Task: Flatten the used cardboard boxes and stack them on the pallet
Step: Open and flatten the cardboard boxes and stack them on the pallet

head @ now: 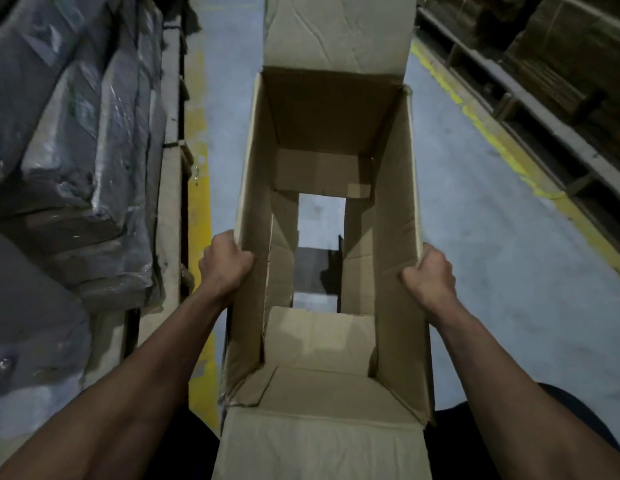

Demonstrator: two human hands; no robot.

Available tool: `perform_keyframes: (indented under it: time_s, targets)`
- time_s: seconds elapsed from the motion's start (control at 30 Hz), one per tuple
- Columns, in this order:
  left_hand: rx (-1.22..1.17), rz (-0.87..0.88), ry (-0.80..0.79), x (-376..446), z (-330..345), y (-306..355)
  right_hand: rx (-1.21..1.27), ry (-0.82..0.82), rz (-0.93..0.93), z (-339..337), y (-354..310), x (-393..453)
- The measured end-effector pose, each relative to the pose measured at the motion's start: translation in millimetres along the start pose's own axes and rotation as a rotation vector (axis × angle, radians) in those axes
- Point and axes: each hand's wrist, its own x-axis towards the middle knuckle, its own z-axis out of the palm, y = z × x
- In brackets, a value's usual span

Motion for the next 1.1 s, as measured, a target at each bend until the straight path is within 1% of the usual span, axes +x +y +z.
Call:
perform_keyframes:
  time_s: [0.07, 0.23, 0.27, 0.33, 0.37, 0.4, 0.43, 0.47, 0.5, 0.53, 0.57, 0.6, 0.63, 0.7, 0.8, 0.83, 0.9, 0.93, 0.97, 1.0, 1.03, 1.1]
  targets:
    - [0.005, 0.022, 0.018, -5.6, -3.0, 3.4, 0.019, 0.022, -0.001, -5.1, 1.2, -7.0]
    - [0.147, 0.100, 0.096, -23.2, 7.1, 10.1, 0.099, 0.065, 0.048, -10.1, 4.5, -10.6]
    - [0.220, 0.154, 0.130, -28.6, 11.6, 14.1, 0.117, 0.070, 0.063, -10.3, 5.7, -8.7]
    - [0.469, 0.326, 0.206, -43.0, 19.1, 24.3, 0.141, 0.069, 0.084, -9.9, 5.1, -5.8]
    - [0.585, 0.437, 0.189, -50.2, 27.6, 29.0, 0.146, 0.063, 0.089, -10.4, 5.3, -4.5]
    - [0.681, 0.542, 0.112, -57.0, 36.7, 31.7, 0.149, 0.056, 0.085, -11.4, 4.2, -3.3]
    - [0.760, 0.635, -0.009, -63.2, 50.7, 31.7, 0.154, 0.051, 0.087, -12.6, 4.3, -2.1]
    - [0.815, 0.687, -0.165, -69.3, 65.3, 26.9, 0.155, 0.046, 0.083, -13.5, 3.2, -1.3]
    - [0.839, 0.689, -0.342, -73.6, 81.4, 19.7, 0.153, 0.040, 0.077, -14.8, 1.8, -0.5]
    - [0.832, 0.649, -0.514, -77.5, 98.5, 11.7, 0.149, 0.034, 0.078, -15.8, 3.0, 0.3]
    - [0.818, 0.595, -0.645, -78.3, 114.4, 2.7, 0.147, 0.032, 0.073, -17.3, 2.1, 0.8]
    - [0.817, 0.543, -0.743, -78.6, 130.8, -6.0, 0.149, 0.029, 0.069, -18.6, 3.5, 2.0]
    - [0.830, 0.505, -0.803, -78.3, 144.1, -14.8, 0.153, 0.026, 0.062, -19.2, 2.9, 2.0]
    - [0.824, 0.457, -0.857, -76.0, 165.8, -28.8, 0.158, 0.016, 0.055, -19.6, 1.8, 2.7]
    - [0.776, 0.386, -0.890, -72.9, 191.3, -42.8, 0.164, -0.007, 0.033, -18.8, 0.1, 4.2]
    - [0.786, 0.349, -0.928, -72.2, 198.0, -44.8, 0.163, -0.012, 0.023, -19.1, -1.9, 4.4]
    - [0.773, 0.173, -1.072, -71.5, 206.1, -46.9, 0.167, -0.030, -0.001, -19.7, -4.7, 4.9]
    - [0.714, 0.029, -1.129, -70.4, 209.6, -48.8, 0.175, -0.035, -0.019, -20.3, -5.1, 6.2]
    - [0.625, -0.118, -1.147, -69.0, 211.3, -49.9, 0.179, -0.039, -0.036, -21.2, -6.0, 6.9]
    - [0.570, -0.223, -1.139, -67.7, 212.0, -52.1, 0.180, -0.041, -0.048, -21.5, -6.8, 7.2]
    - [0.525, -0.293, -1.147, -67.4, 210.7, -51.0, 0.181, -0.042, -0.055, -21.3, -7.8, 7.5]
    - [0.502, -0.331, -1.200, -68.2, 206.3, -48.4, 0.191, -0.041, -0.053, -18.9, -8.1, 7.9]
